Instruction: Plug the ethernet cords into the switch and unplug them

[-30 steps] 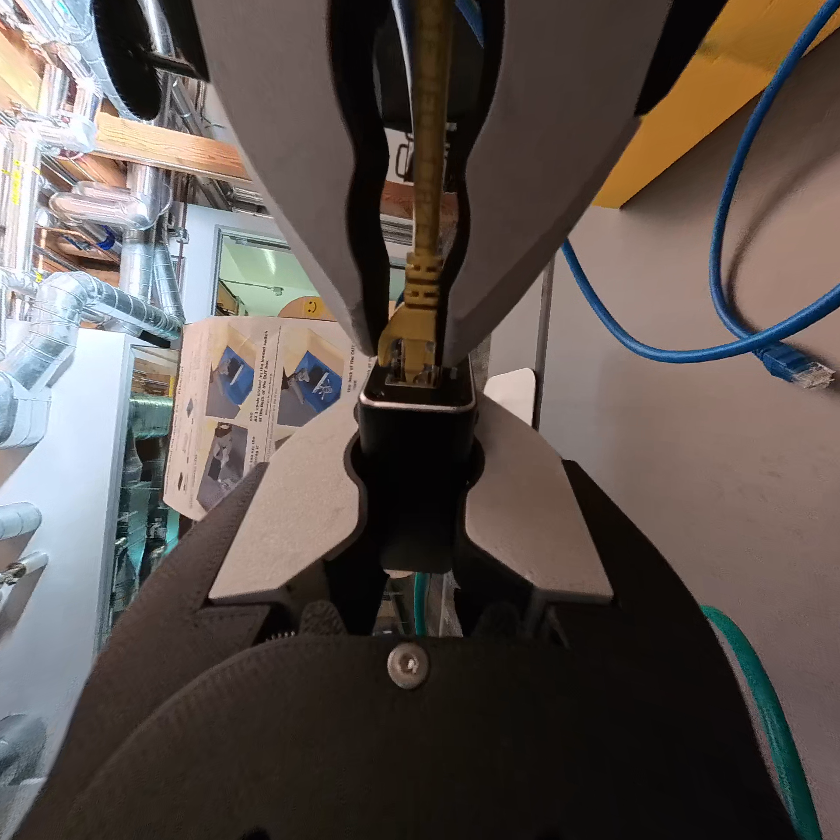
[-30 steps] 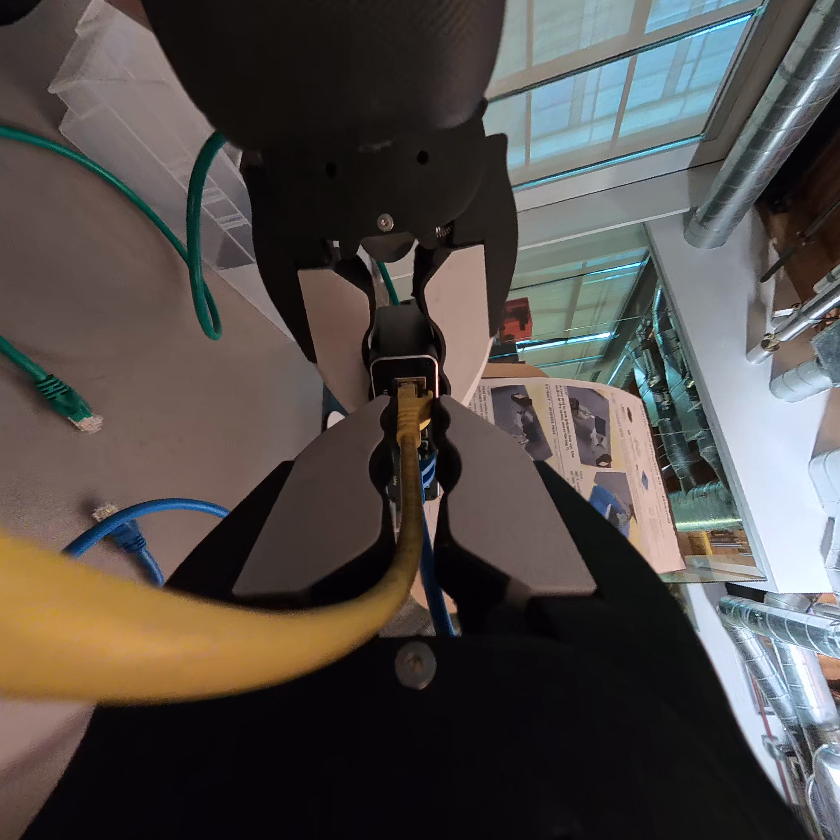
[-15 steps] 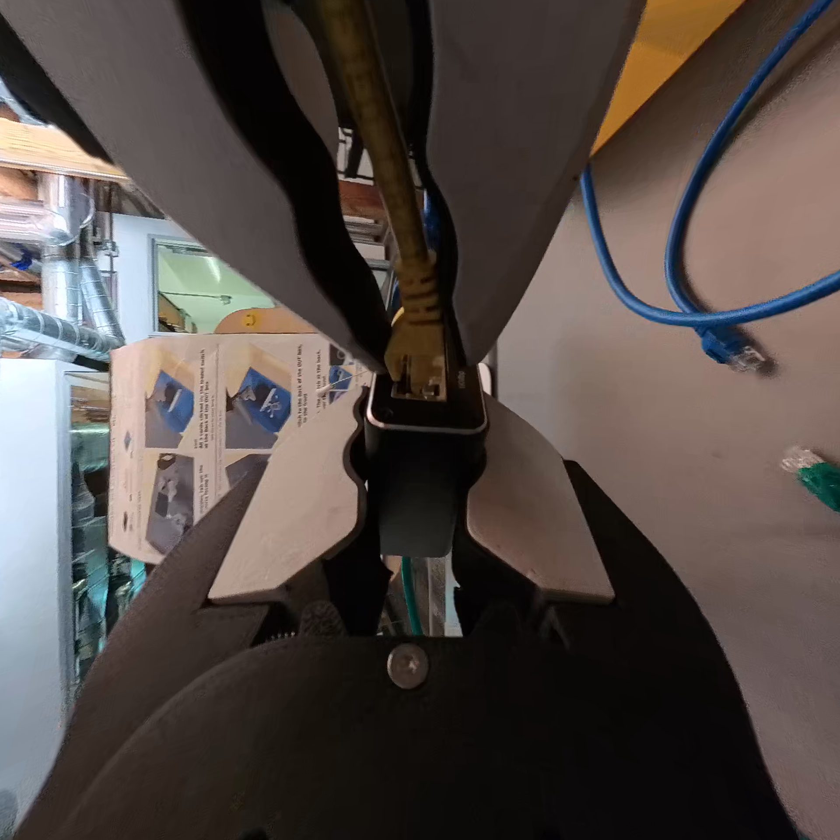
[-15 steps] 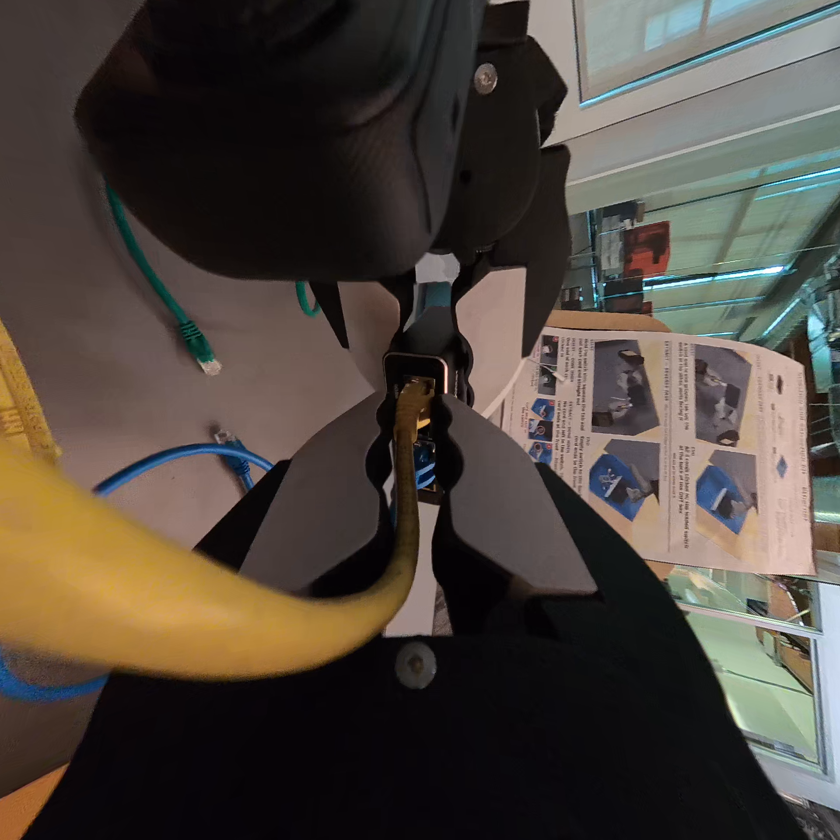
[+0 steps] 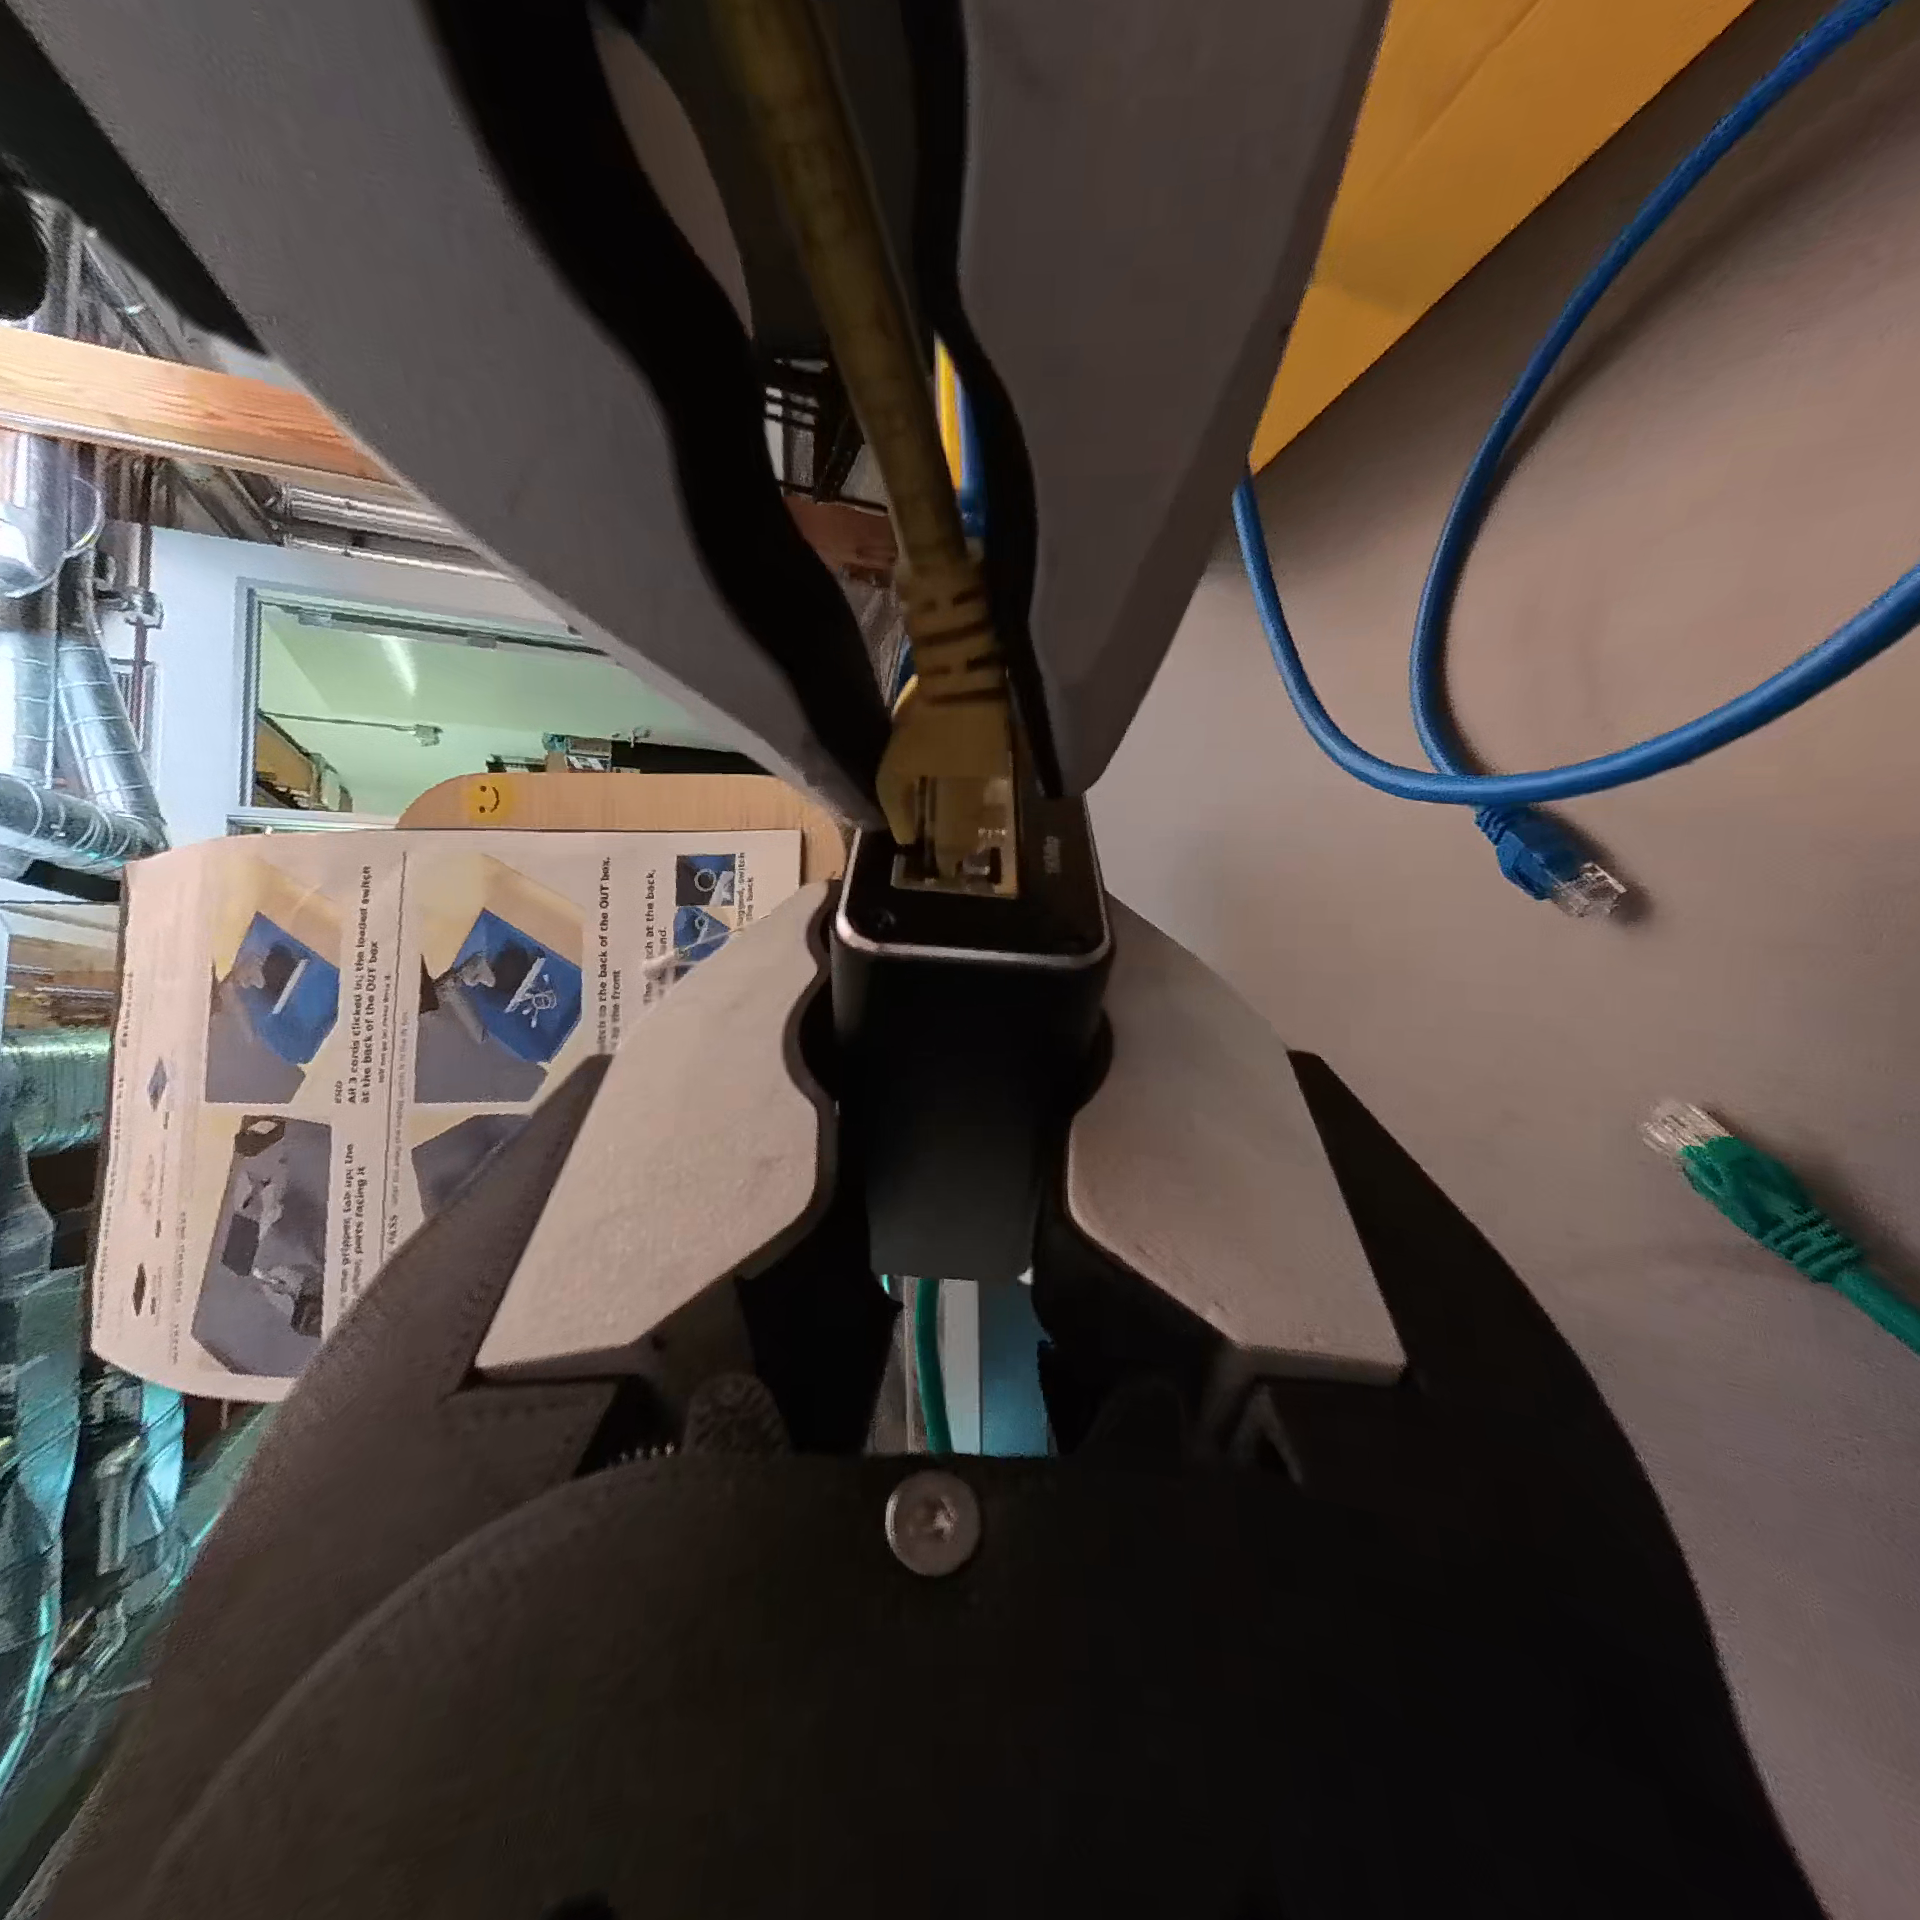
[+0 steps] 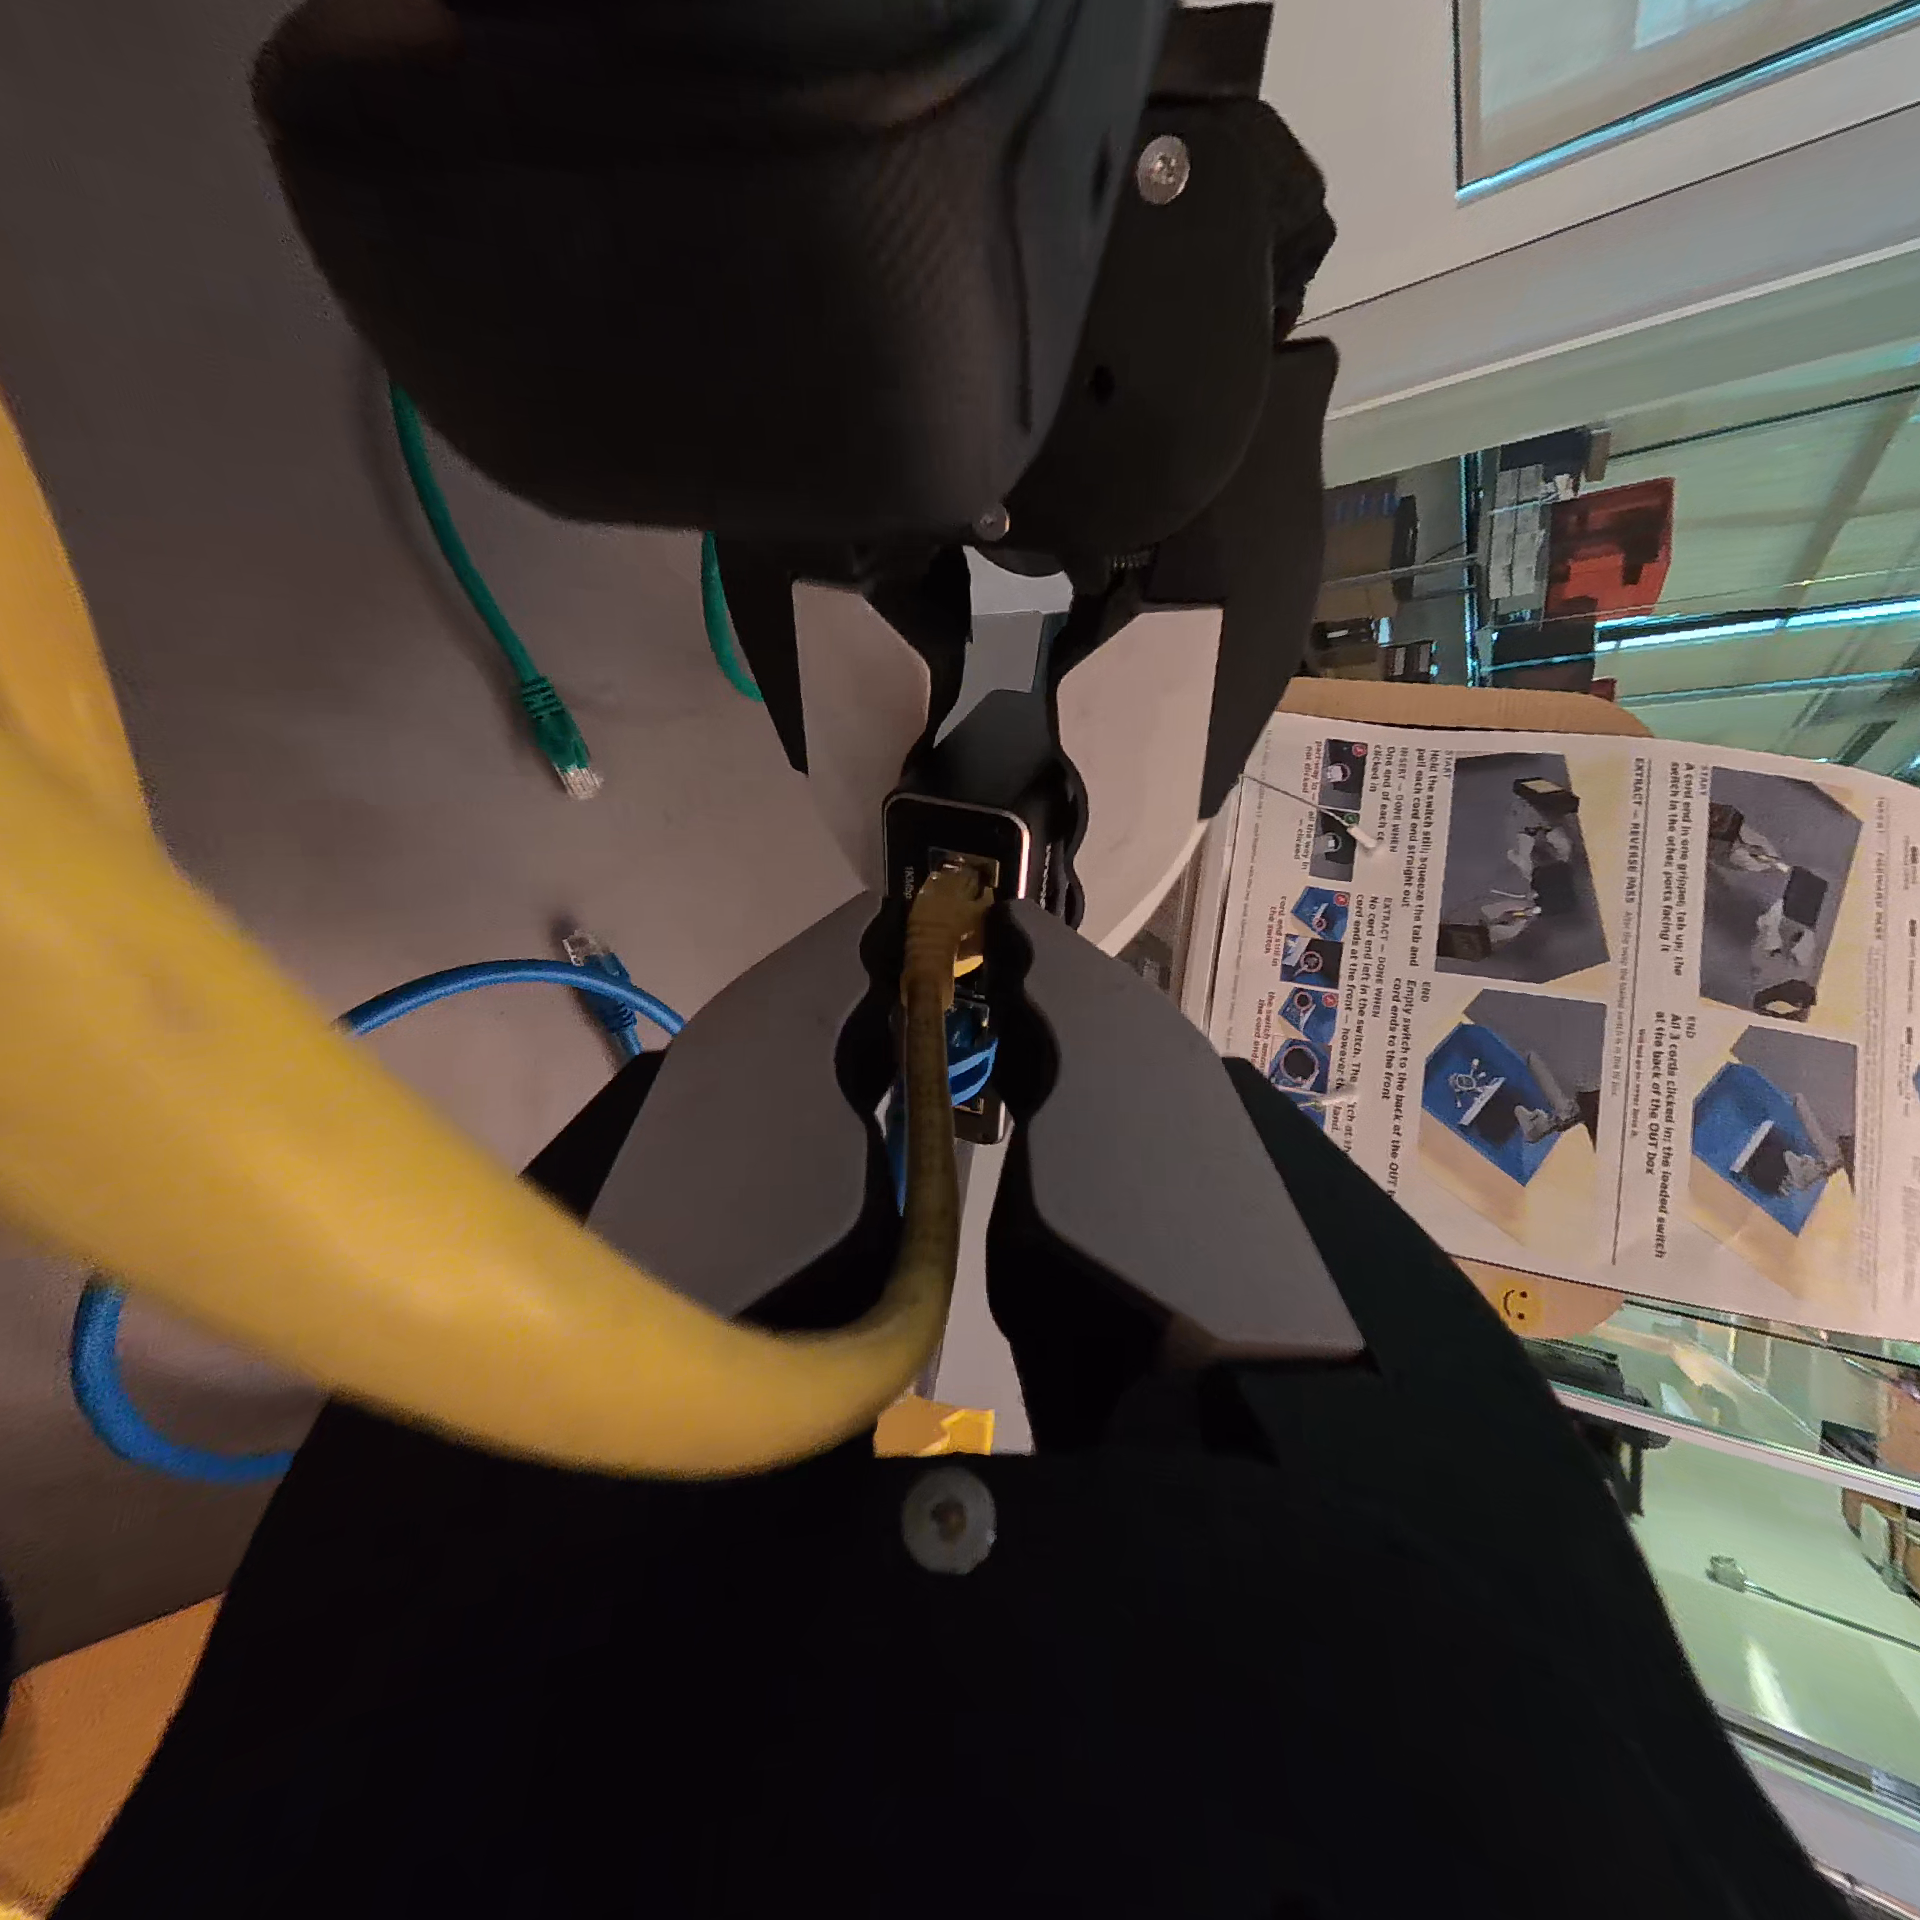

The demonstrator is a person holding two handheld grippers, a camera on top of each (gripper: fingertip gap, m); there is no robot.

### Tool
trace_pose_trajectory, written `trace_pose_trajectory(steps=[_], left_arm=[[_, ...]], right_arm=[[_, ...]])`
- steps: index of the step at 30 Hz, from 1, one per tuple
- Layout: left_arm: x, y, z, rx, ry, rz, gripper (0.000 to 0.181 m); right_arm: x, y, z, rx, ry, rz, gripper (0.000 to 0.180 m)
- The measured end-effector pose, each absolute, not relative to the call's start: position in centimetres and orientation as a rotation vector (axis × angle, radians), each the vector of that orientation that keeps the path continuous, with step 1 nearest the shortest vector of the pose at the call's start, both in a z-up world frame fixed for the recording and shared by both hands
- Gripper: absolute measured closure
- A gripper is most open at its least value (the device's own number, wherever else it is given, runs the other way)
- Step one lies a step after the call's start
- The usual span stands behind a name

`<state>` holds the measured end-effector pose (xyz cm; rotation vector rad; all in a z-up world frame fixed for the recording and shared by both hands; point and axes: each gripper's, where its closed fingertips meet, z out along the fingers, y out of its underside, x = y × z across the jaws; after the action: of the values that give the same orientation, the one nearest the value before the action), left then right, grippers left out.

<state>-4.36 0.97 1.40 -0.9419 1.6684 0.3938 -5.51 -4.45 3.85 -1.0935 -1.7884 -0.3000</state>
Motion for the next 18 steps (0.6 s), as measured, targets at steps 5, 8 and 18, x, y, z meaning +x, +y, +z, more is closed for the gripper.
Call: trace_pose_trajectory(steps=[5,8,18], left_arm=[[-11.4,5.2,7.0,-1.17,1.381,0.406,0.144],[-12.7,3.8,9.5,-1.152,1.34,0.308,0.144],[-18.9,6.2,11.7,-1.304,1.173,0.403,0.144]], right_arm=[[-6.5,-6.1,2.7,-1.057,-1.91,-0.261,0.166],[-6.0,-5.9,4.1,-1.094,-1.827,-0.112,0.166],[3.3,-2.6,5.4,-1.614,-1.656,-0.15,0.165]])
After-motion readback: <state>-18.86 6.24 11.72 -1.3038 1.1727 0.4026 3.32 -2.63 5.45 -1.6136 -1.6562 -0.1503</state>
